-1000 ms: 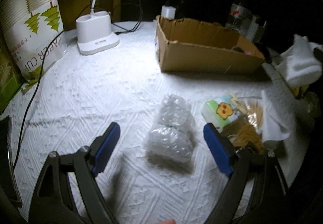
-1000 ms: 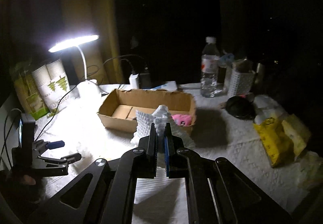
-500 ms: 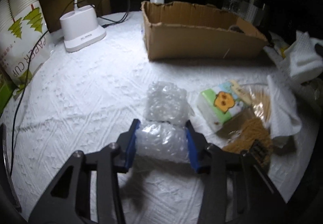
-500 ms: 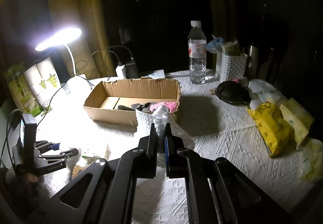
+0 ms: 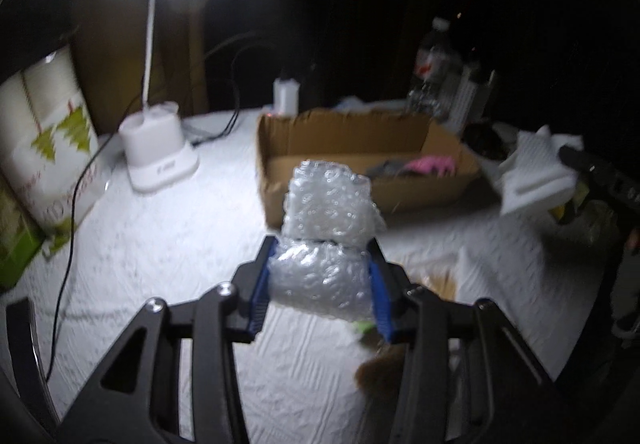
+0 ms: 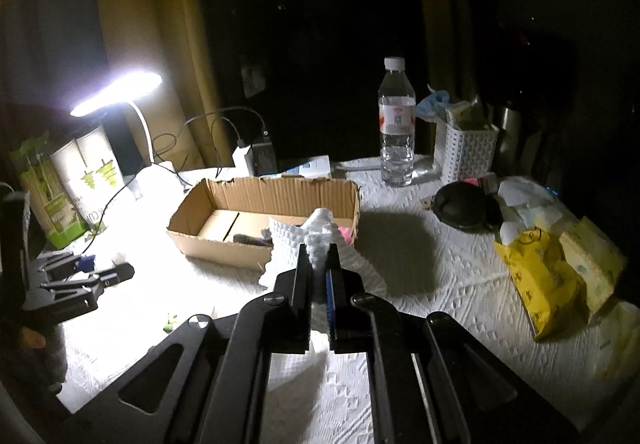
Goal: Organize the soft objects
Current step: 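Carry the bubble wrap and white wipe into the box and open both grippers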
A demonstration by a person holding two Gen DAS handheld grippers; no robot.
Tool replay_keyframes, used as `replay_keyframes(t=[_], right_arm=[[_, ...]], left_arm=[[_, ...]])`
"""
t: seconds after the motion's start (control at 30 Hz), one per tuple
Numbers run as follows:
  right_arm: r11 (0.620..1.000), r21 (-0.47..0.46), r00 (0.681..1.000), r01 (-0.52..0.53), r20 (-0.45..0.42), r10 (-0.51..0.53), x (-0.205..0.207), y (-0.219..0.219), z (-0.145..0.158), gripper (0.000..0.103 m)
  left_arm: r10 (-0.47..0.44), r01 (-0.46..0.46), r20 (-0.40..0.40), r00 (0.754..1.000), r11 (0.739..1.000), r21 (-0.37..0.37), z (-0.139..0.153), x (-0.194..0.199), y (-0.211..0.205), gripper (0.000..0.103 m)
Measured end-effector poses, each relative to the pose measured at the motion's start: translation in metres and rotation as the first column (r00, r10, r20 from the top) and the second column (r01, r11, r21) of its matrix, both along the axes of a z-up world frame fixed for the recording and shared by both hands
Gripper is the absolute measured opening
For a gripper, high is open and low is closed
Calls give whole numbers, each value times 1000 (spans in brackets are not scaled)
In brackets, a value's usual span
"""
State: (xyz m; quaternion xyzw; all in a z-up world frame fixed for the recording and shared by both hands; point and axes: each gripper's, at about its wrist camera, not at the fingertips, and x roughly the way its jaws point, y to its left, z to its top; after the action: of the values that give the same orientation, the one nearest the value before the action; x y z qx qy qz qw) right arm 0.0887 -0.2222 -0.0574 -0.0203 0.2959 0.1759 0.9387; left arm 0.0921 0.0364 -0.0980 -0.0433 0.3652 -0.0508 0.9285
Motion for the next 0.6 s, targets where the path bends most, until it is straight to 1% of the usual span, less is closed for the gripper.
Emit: replay_keyframes(t=[0.13,0.3,0.5,0.6], right_arm=[[1000,-2,1000,-13,5,13,9,4,3,6],[1000,-11,1000,-25,8,25,24,13,7,6],[999,-21,1000,-31,5,31,47,26,9,6],[999,-29,999,-36,-1,36,59,35,8,6]], left_arm=[[-33,33,36,999,999,0,18,14,-8,44],[-56,56,62,997,998,-10,34,32,-14,44],[-72,74,71,995,997,-29,41,62,-14,44],[-81,84,74,994,996,-35,40,76,-14,44]])
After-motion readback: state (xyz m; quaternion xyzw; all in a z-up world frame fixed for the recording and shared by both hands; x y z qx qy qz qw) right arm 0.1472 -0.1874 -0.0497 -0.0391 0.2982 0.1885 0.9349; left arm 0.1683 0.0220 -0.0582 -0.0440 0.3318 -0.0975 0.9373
